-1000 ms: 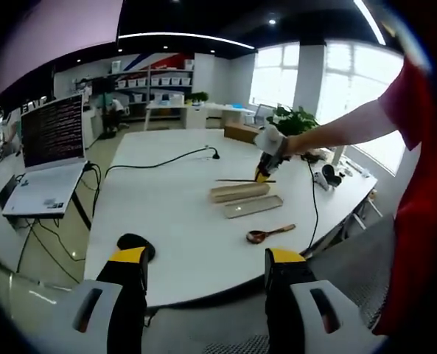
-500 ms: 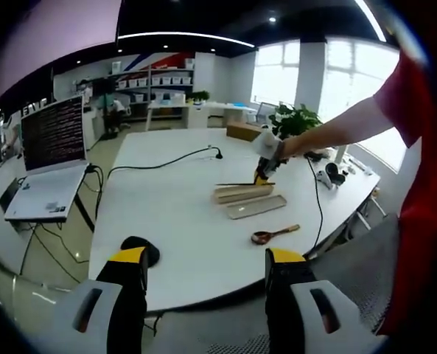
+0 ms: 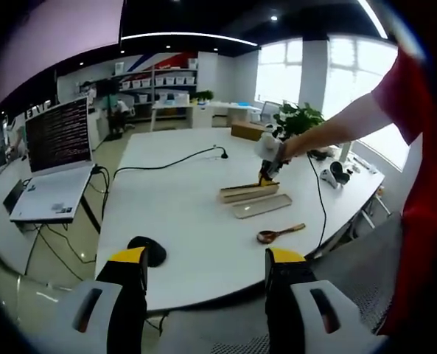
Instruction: Arrange the utensils inside the cutlery case until each visible utensil rests in its matching compartment.
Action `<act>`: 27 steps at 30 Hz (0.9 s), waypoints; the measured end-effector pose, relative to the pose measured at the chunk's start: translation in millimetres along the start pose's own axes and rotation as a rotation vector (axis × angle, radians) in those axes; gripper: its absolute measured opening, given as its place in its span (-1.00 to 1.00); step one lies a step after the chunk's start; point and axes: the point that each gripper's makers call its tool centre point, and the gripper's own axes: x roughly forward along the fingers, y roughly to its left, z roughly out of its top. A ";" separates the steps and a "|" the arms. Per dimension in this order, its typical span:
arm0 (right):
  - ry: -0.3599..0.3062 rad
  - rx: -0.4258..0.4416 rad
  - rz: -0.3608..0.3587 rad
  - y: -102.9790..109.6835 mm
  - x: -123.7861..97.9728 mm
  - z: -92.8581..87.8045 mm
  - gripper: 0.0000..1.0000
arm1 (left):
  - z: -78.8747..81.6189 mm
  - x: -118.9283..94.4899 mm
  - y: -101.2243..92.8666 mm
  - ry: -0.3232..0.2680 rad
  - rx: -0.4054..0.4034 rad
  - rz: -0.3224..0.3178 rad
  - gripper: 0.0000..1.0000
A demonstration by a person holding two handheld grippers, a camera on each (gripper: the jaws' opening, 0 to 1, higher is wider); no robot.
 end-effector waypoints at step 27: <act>-0.025 0.032 -0.066 -17.4 -3.8 -7.0 -0.92 | 1.3 1.1 -7.5 -0.006 -0.002 -0.010 0.33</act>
